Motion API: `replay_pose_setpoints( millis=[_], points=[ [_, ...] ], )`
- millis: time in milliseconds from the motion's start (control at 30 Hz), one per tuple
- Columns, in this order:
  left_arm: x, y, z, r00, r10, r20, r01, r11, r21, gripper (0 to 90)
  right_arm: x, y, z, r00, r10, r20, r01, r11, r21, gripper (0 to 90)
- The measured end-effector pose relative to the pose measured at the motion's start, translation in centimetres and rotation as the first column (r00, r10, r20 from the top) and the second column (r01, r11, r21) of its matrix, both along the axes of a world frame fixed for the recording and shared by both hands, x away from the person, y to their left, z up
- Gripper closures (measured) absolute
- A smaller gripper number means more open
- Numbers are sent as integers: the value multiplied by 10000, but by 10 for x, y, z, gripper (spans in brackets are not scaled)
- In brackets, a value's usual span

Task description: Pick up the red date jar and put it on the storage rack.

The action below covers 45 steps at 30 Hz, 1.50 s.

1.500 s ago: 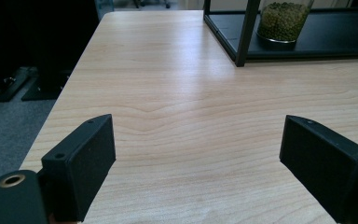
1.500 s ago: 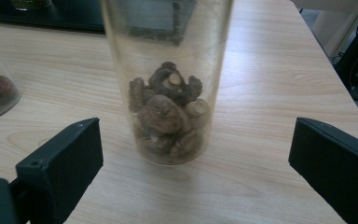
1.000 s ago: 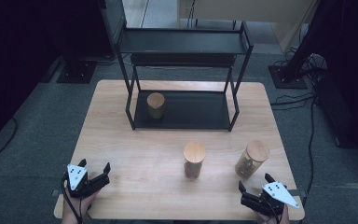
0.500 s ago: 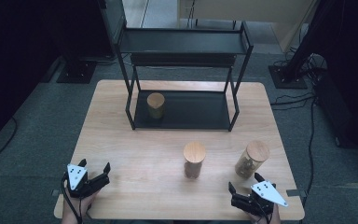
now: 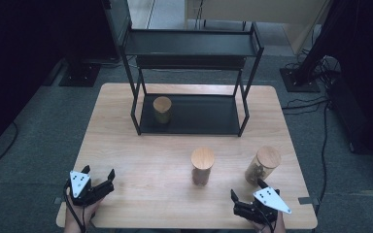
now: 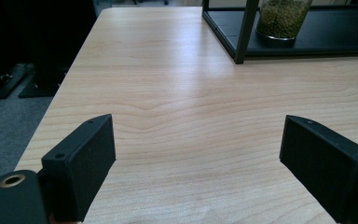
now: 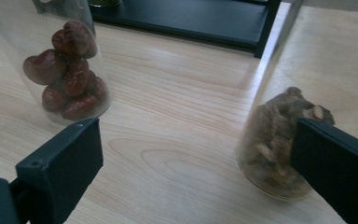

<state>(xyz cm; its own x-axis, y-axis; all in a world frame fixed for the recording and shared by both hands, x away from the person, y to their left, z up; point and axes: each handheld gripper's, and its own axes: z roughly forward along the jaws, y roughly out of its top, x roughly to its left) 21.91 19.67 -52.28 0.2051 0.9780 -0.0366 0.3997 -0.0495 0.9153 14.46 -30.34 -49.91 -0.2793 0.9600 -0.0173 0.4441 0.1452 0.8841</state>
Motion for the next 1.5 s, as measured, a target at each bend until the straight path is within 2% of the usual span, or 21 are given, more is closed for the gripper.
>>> replay_pose_setpoints(
  millis=[867, 1500],
  points=[
    [0, 0, 0, 10000, -48, -6, 48, 10000, -41, 106, 14, 40, 1, 9984, 552, 69, -554, 9981, 281, 25],
    [0, 0, 0, 10000, -76, -2, 76, 10000, -52, 106, 21, 59, -3, 9955, 942, 68, -945, 9944, 484, 25]
  ],
)
